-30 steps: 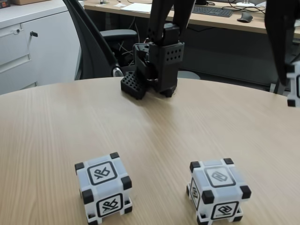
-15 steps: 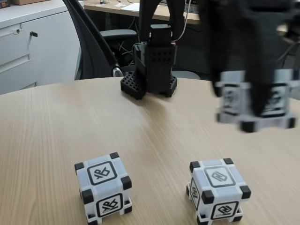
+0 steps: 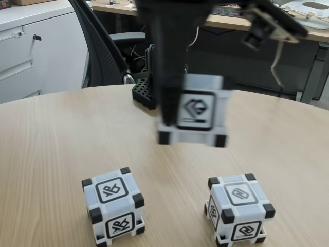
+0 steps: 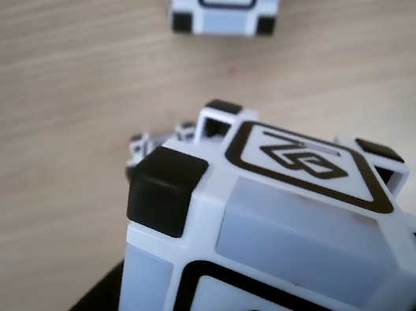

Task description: Stack cubes from left to right.

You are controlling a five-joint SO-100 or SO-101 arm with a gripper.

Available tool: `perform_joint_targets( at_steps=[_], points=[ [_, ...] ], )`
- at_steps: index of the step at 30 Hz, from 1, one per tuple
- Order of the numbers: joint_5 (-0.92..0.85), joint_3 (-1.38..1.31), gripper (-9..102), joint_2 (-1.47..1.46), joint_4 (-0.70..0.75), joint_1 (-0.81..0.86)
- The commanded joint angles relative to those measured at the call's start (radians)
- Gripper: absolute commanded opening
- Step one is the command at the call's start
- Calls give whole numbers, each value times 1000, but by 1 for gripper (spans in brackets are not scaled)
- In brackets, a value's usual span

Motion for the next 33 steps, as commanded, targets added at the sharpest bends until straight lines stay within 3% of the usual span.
perform_joint_targets(
  at_steps=[1, 9, 24, 33],
  points=[
    [-3, -12, 4, 57, -6, 55],
    [-6, 5, 3, 54, -6, 141],
    [8, 215, 4, 67, -9, 156],
    [-94, 213, 5, 60, -21, 304]
  ],
)
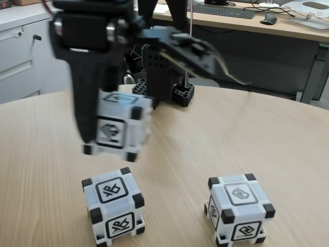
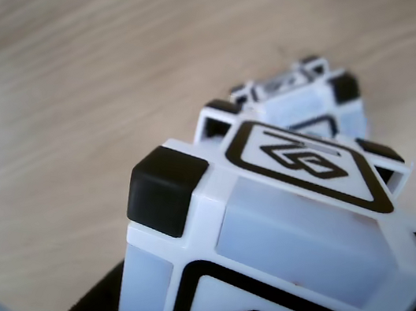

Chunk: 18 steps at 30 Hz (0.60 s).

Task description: Stack cubes from left to right.

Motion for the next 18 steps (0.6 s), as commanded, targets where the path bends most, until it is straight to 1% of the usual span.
perform_joint_targets(
  at_steps=[1, 6, 11, 18],
  points=[
    [-29, -14, 5, 52, -14, 48],
    [-48, -17, 4, 49, -15, 52],
    [-74, -23, 6, 60, -17, 52],
    [-72, -25, 4, 49, -17, 52]
  ],
)
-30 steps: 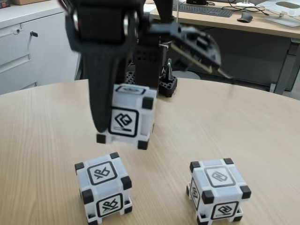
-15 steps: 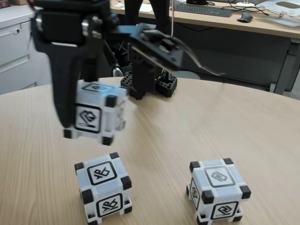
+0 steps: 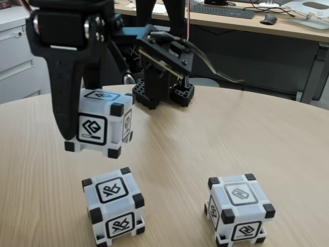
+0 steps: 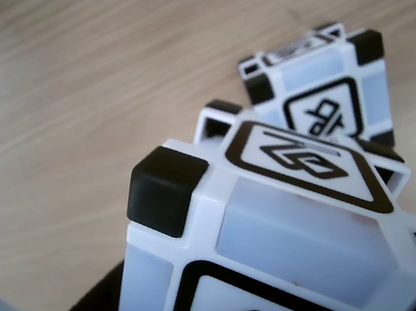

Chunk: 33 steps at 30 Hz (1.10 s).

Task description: Stack cubes from left to right.

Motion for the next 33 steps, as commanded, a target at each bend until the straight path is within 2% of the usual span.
perform_joint_targets(
  at_steps=[1, 17, 33],
  points=[
    [-8, -25, 5, 49, -11, 9],
    [-25, -216, 5, -98, -12, 9],
    [-12, -255, 6, -195, -12, -12]
  ],
)
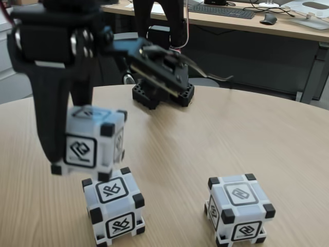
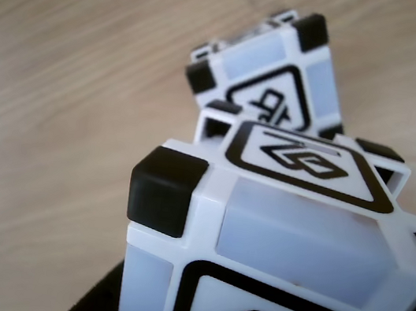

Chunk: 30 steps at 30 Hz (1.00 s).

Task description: Stack cubes from left to right.

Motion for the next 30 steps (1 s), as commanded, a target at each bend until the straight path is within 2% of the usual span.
perform_joint_targets(
  at_steps=[1, 8, 15, 30],
  points=[
    [11, -52, 6, -11, -12, -3],
    [6, -54, 6, -37, -23, -5],
    [-9, -54, 7, -37, -147, -5],
    [58, -51, 5, -37, -135, -87]
  ],
)
